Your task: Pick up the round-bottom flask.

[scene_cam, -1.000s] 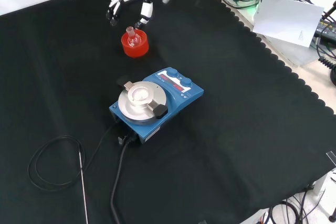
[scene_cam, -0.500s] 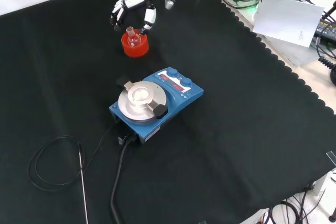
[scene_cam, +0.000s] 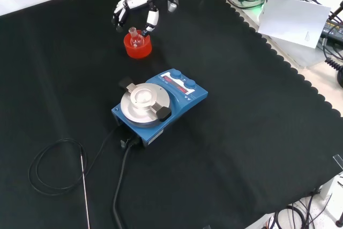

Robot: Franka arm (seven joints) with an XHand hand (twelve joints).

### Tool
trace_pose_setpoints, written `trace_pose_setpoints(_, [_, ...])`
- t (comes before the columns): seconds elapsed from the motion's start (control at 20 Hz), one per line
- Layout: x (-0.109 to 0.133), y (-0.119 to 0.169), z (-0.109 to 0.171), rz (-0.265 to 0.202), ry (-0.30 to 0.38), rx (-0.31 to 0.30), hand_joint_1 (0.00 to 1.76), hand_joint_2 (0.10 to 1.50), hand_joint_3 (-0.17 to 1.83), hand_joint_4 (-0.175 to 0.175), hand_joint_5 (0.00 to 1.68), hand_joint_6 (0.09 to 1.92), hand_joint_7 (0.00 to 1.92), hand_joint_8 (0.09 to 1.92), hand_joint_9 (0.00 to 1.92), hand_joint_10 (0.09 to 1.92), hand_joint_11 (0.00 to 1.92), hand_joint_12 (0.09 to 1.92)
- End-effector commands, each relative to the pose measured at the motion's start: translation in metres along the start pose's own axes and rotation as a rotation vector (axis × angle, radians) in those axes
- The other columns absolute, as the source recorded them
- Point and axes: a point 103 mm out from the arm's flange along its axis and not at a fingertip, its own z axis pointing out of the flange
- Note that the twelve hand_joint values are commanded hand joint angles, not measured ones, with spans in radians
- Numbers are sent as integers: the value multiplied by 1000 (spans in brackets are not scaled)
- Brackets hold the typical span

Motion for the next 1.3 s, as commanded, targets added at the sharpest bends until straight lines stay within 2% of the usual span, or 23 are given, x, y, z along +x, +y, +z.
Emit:
trace_pose_setpoints(0.05, [0,2,1,10,-7,-11,922,606,646,-32,714,312,245,676,425,690,261,1353])
trace_pose_setpoints(0.2, [-1,4,2,7,-12,-14,932,608,650,-38,738,520,261,680,445,681,277,1349])
trace_pose_setpoints(0.3, [1,4,3,7,-16,-18,937,611,652,-41,762,575,270,684,455,682,285,1350])
trace_pose_setpoints(0.7, [6,8,0,6,-16,-36,938,632,660,-52,844,640,305,696,485,687,324,1350])
trace_pose_setpoints(0.85, [5,8,-2,12,-34,-57,937,666,653,-68,955,644,326,697,510,676,355,1336])
trace_pose_setpoints(0.9, [5,8,-3,13,-37,-69,984,733,566,15,1021,714,342,700,527,671,371,1333])
trace_pose_setpoints(0.95, [4,8,-4,13,-42,-79,1029,782,499,70,1072,766,362,702,550,666,391,1327])
trace_pose_setpoints(1.0, [6,7,-4,13,-49,-84,1064,788,498,87,1110,797,387,697,580,653,422,1316])
trace_pose_setpoints(1.1, [13,5,-3,14,-62,-93,1103,747,584,75,1149,840,426,685,628,623,473,1293])
trace_pose_setpoints(1.3, [4,5,-15,19,-48,-97,1123,702,679,42,1159,883,452,678,665,603,510,1283])
